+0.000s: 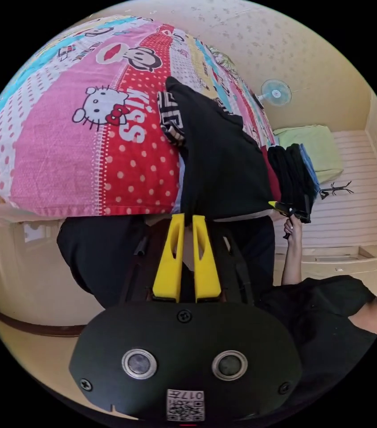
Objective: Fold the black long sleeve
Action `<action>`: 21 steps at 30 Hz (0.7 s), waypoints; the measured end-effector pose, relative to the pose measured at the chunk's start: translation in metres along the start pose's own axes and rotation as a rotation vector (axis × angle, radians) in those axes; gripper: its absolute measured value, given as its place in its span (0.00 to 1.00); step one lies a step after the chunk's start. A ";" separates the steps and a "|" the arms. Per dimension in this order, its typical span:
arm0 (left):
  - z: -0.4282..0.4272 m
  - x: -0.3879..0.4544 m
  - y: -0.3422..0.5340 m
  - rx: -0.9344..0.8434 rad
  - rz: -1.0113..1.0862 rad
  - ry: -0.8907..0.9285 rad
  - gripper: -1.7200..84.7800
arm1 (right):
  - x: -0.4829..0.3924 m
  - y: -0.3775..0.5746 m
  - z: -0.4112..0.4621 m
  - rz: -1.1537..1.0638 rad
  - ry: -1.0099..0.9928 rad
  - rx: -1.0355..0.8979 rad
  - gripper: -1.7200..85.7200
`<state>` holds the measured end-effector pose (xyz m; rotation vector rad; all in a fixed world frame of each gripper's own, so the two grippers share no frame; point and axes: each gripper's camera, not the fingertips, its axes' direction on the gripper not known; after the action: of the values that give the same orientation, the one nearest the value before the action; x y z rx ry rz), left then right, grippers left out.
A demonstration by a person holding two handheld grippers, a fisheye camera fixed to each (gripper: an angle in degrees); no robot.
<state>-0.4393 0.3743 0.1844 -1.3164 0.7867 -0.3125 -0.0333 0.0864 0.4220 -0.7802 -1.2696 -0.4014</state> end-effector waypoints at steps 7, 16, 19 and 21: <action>-0.085 0.025 -0.054 0.295 0.118 -0.161 0.16 | -0.085 -0.041 -0.061 -0.098 0.214 0.237 0.16; 0.019 -0.016 -0.177 0.239 0.077 -0.200 0.16 | -0.076 -0.189 0.014 -0.062 0.261 0.119 0.19; 0.049 -0.036 -0.175 0.193 0.023 -0.149 0.13 | -0.061 -0.202 0.046 -0.021 0.293 0.038 0.16; 0.041 -0.036 -0.156 0.271 0.051 -0.112 0.08 | -0.069 -0.193 0.042 -0.059 0.278 0.096 0.12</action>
<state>-0.4030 0.3873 0.3456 -1.0480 0.6576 -0.2912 -0.2098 -0.0255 0.4181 -0.5842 -1.0446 -0.4762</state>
